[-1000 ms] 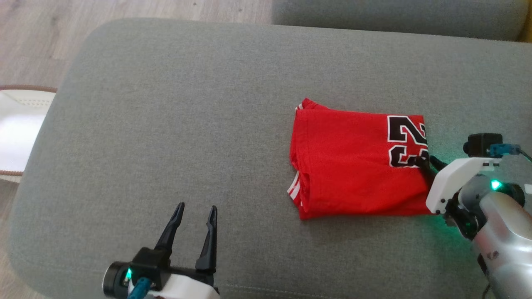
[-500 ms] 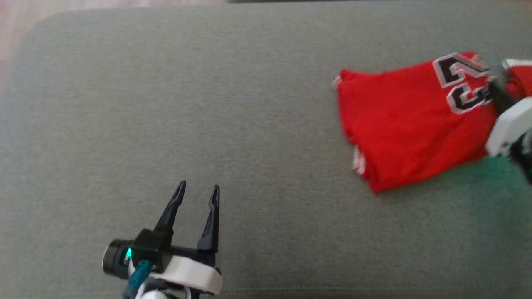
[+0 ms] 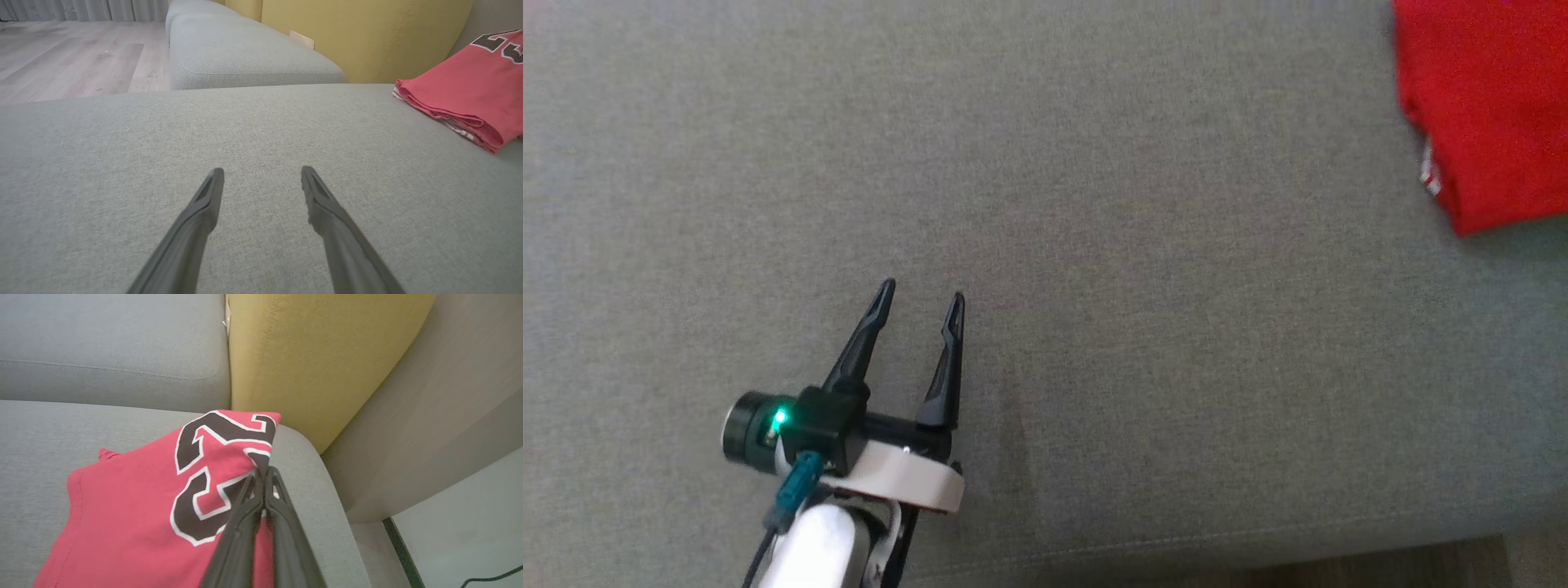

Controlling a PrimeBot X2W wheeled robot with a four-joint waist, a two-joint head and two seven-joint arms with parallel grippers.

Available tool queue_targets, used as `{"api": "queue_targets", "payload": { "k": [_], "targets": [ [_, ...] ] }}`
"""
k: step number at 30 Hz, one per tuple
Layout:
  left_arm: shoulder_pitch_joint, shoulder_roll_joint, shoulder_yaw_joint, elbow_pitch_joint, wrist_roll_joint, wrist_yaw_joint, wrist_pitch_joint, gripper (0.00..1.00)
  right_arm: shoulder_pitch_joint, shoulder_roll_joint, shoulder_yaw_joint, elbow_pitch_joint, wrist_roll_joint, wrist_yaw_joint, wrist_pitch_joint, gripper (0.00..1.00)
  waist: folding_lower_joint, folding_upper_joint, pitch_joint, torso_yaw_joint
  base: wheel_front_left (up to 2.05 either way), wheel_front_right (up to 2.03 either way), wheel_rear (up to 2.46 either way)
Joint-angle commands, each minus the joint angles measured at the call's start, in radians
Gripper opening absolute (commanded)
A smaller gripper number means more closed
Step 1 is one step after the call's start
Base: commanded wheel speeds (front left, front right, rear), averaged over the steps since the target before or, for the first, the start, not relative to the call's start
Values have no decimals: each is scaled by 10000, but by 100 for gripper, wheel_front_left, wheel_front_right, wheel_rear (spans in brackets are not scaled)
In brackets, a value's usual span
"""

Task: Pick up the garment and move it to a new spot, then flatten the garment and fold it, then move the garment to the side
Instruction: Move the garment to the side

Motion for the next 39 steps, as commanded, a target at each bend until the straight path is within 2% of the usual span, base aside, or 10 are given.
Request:
{"api": "queue_targets", "payload": {
  "k": [1, 2, 3, 4, 5, 11, 18, 27, 31, 39],
  "targets": [
    [-266, -61, 216, -290, 101, -19, -122, 100, -86, -504, -117, -243, -65, -9, 46, 0, -2, 0, 278, -69, 0, 0, 0],
    [-334, -61, 198, -281, 105, -27, -122, 100, -129, -634, -226, -220, -117, -9, 103, 0, -2, 0, 348, -56, 0, 0, 0],
    [-392, -61, 182, -262, 104, -35, -122, 100, -155, -737, -328, -186, -208, -9, 140, 10, -2, 0, 385, -41, 0, 0, 0],
    [-438, -61, 172, -236, 101, -44, -122, 100, -173, -804, -443, -138, -333, -9, 155, 65, -2, 0, 406, -29, 0, 0, 0],
    [-477, -61, 168, -202, 98, -56, -122, 100, -185, -839, -573, -78, -495, -9, 120, 100, -2, 0, 410, -16, 0, 0, 0],
    [-457, -61, 259, -49, 5, 27, -122, 100, 249, -26, -1178, 103, -1708, -9, -941, 100, -2, 0, -262, 98, 0, 0, 0],
    [211, -61, 485, -50, -301, 280, -122, 100, 1825, 2135, -1568, -158, -2624, -9, -2491, 100, -2, 0, -1804, 297, 0, 0, 0],
    [1371, -61, 1095, 82, -775, 521, -122, 100, 4366, 4421, -1423, -742, -2614, -9, -3953, 100, -2, 0, -3795, 651, 0, 0, 0],
    [1829, -61, 1484, -176, -974, 657, -122, 100, 5397, 5203, -1596, -1501, -2549, -9, -4152, 100, -2, 0, -4253, 727, 0, 0, 0],
    [2556, -61, 2034, -686, -789, 535, -122, 100, 8102, 6600, -2725, -4764, -3208, -9, -4169, 100, -2, 0, -4813, 782, 0, 0, 0]
  ]
}}
